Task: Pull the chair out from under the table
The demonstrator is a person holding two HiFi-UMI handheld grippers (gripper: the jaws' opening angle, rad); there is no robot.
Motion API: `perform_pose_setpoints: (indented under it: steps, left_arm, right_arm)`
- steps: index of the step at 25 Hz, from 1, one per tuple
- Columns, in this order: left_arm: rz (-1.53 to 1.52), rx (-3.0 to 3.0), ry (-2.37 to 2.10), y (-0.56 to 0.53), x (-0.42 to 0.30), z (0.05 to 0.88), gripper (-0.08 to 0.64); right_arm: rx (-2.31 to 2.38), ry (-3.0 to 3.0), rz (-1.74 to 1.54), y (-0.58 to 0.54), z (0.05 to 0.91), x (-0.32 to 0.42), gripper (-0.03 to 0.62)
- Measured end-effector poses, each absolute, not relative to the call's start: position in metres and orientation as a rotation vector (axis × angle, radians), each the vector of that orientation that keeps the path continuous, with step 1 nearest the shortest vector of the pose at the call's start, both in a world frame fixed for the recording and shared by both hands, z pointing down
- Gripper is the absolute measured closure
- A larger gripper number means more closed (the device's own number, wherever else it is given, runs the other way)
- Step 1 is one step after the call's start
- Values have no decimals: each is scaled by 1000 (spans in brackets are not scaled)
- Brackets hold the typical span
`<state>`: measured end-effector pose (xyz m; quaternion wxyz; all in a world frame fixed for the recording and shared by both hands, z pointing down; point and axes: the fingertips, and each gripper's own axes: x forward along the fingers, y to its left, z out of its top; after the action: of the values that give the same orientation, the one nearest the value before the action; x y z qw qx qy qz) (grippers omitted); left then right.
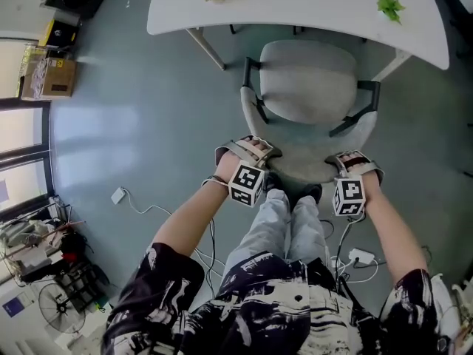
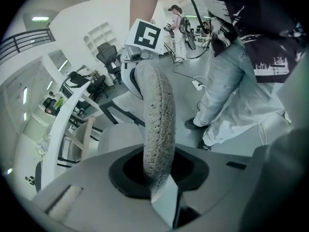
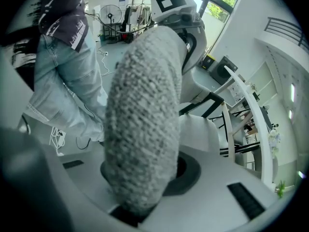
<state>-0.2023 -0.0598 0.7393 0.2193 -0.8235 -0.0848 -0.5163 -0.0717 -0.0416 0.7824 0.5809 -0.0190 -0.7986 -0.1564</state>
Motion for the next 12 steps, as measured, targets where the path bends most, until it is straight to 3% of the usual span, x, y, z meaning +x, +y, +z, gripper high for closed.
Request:
perform_pose_setpoints:
  steps: [12]
  left_arm:
    - [-1448,-2283,-256,54,-208,741,482]
  right_arm:
    - [-32,-1856,-370,72,785,-77,512]
